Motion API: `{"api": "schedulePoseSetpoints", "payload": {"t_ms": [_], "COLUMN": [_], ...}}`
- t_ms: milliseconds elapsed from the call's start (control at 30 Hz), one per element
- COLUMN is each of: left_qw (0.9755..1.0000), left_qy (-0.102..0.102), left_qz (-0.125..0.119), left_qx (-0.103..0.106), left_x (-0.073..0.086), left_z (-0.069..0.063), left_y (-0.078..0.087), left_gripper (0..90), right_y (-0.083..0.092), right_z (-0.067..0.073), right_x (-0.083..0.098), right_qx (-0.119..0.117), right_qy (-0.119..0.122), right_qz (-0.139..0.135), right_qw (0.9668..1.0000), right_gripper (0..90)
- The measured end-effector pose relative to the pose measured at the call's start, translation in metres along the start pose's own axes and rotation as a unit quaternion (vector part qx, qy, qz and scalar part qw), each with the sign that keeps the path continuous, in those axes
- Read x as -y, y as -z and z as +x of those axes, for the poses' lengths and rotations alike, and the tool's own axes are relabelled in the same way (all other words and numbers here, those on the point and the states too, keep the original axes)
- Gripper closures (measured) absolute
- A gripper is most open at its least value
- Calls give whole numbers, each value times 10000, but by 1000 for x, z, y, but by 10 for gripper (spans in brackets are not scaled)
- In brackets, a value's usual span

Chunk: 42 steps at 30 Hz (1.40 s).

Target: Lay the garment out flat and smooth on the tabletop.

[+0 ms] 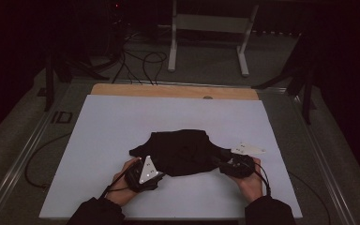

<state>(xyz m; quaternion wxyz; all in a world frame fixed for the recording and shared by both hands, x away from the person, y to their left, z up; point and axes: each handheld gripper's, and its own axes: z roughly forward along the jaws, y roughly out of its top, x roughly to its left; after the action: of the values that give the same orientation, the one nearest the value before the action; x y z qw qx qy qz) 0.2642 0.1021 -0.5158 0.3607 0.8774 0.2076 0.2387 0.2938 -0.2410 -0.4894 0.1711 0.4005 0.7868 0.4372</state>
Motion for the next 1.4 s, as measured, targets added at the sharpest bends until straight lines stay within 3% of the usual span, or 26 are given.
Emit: {"api": "schedulePoseSetpoints", "payload": {"t_ms": [100, 167, 300, 367, 500, 767, 967, 1133, 1300, 1400], "left_qw": [9996, 9988, 9991, 9987, 9966, 9920, 9907, 9910, 9911, 9907], "left_qy": [-40, 10, 254, 434, 743, 1066, 1142, 1124, 1112, 1139], "left_qz": [186, 312, 210, 102, 64, 268, 319, 299, 305, 283], "left_qx": [-199, -386, -269, -241, -337, -616, -666, -660, -670, -690], "left_x": [1, 1, 2, 3, 8, 17, 17, 17, 17, 17], "left_z": [0, 1, 9, 14, 23, 36, 37, 36, 36, 36], "left_y": [-3, -4, 2, 7, 14, 17, 15, 15, 15, 15], "left_gripper": [478, 549, 779, 826, 837, 836, 833, 828, 826, 820], "right_y": [0, 0, -1, 0, 0, -10, -23, -28, -35, -39], "right_z": [0, 0, 0, 0, -1, 0, 4, 11, 15, 12], "right_x": [0, 0, 0, -1, -4, -15, -16, -15, -13, -13], "right_qx": [-4, -9, -22, -38, -47, -183, -389, -773, -833, -895], "right_qy": [2, -2, -1, -6, -23, 120, 285, 406, 560, 455], "right_qz": [3, 6, 3, 10, -20, -29, 111, 187, 311, 296], "right_qw": [10000, 10000, 10000, 10000, 10000, 9998, 9988, 9960, 9945, 9945], "right_gripper": [470, 470, 470, 470, 470, 487, 500, 499, 498, 498]}}
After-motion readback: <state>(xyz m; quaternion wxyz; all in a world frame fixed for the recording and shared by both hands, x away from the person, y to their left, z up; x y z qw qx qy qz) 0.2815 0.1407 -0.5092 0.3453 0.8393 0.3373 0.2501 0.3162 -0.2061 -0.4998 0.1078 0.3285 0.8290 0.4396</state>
